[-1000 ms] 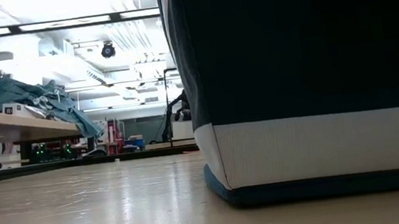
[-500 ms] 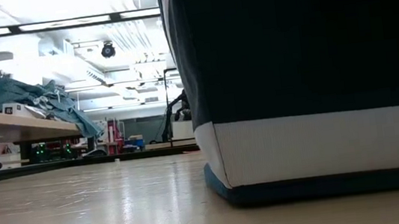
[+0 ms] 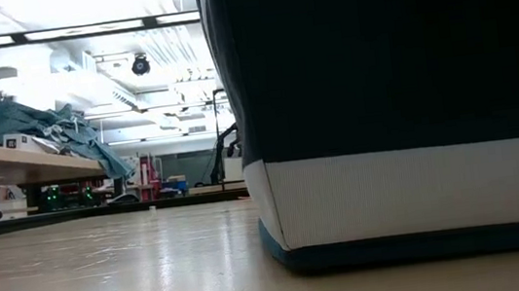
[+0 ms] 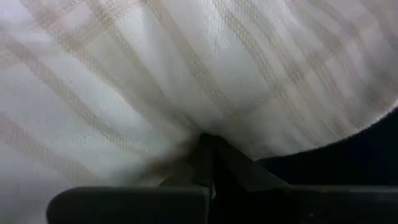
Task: Fold towel
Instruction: Put the stacked folded towels into the laundry bin
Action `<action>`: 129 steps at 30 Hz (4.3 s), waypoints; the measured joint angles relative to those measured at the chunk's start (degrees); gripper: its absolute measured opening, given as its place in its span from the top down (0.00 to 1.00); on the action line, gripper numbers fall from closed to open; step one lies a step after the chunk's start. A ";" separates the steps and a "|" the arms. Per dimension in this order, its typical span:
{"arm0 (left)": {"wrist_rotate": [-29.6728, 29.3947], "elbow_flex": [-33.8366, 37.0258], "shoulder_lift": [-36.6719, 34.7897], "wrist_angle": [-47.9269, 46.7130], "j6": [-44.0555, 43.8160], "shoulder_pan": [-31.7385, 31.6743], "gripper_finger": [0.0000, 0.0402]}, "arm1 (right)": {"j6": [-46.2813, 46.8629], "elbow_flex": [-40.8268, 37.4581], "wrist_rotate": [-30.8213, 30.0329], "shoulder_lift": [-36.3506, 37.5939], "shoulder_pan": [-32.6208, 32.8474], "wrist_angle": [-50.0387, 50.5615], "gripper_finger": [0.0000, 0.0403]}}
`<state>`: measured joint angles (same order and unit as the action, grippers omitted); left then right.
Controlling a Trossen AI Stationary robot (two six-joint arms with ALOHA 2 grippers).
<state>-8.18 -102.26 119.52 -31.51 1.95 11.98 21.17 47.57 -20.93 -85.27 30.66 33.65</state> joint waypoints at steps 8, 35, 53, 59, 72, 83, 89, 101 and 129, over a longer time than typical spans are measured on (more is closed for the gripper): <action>-4.31 5.81 0.44 2.91 -5.01 -2.73 0.81 | 1.33 1.45 0.59 5.77 0.20 2.09 1.00; 0.39 -3.33 -2.37 -16.56 -9.87 -4.52 0.81 | 7.85 1.24 16.62 13.68 1.09 7.63 1.00; 3.30 7.18 -0.42 -4.89 -10.69 -2.65 0.81 | 1.37 1.42 22.59 2.84 -1.38 -8.67 1.00; 0.55 7.30 -0.38 -7.29 -11.97 -2.66 0.81 | 4.79 1.07 25.90 2.57 -1.55 -8.32 1.00; 0.04 5.07 -4.39 -8.16 -10.72 -2.62 0.81 | 6.22 1.90 20.46 10.41 -0.81 -0.71 1.00; -3.16 4.56 1.00 8.62 1.65 -5.84 0.81 | 8.84 0.90 11.30 9.84 -0.92 8.76 1.00; -6.37 4.57 2.74 9.09 -0.56 -8.23 0.81 | 9.76 -0.34 12.10 7.05 -0.76 10.03 1.00; -4.83 4.69 2.36 7.70 -2.50 -9.25 0.81 | 17.58 -1.56 18.41 11.10 4.36 20.68 1.00; 18.19 2.69 1.81 -2.84 8.49 -9.16 0.81 | 12.67 -2.92 18.37 19.16 3.63 12.60 1.00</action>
<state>10.01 -99.57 121.34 -34.35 10.43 2.82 33.84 44.65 -2.55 -66.11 34.29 46.25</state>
